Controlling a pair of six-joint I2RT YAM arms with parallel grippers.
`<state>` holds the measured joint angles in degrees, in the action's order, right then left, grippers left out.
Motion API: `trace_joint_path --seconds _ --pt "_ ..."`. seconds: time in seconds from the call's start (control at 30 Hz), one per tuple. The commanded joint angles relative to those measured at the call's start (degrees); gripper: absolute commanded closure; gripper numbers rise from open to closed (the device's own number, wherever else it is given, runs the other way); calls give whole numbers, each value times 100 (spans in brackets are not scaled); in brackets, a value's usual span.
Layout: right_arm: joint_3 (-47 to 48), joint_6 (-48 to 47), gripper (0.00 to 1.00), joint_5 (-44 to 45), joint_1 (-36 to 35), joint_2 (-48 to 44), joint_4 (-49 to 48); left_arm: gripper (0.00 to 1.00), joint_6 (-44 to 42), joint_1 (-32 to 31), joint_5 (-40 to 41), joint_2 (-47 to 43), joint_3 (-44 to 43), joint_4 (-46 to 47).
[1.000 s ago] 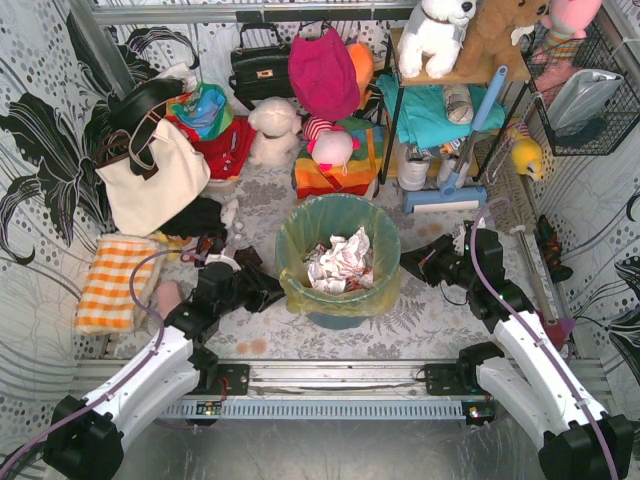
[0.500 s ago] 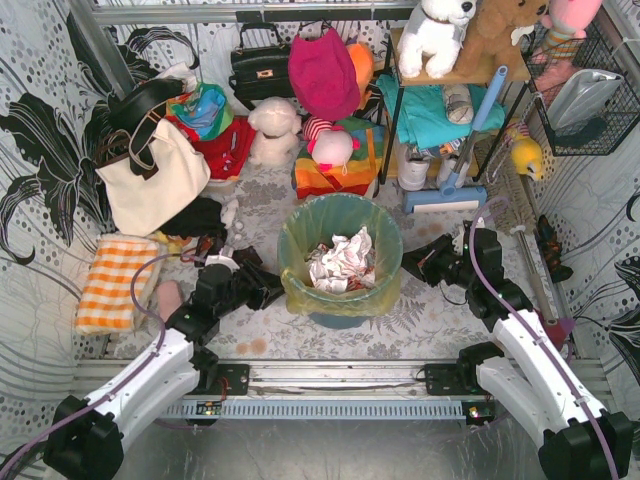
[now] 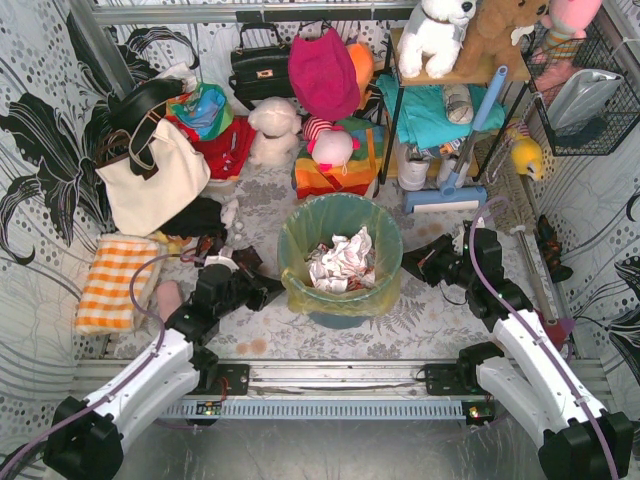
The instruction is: Tie the trash bag
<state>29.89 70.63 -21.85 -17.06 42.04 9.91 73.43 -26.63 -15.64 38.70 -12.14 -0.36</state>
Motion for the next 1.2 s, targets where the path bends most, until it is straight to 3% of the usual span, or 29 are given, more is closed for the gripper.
trace_joint_path --seconds 0.0,0.23,0.8,1.17 --pt "120 -75 100 -35 19 -92 -146 100 -296 -4 272 -201 -367 -265" --pt "225 -266 100 208 22 -257 -101 100 -670 -4 751 -659 -873 -1143" --pt "709 -775 100 662 20 -754 -194 100 -1491 -8 1115 -938 -2183 -1744" --pt "902 -699 100 1651 21 -1302 1462 100 -1620 -9 1209 -985 -2414 -1798"
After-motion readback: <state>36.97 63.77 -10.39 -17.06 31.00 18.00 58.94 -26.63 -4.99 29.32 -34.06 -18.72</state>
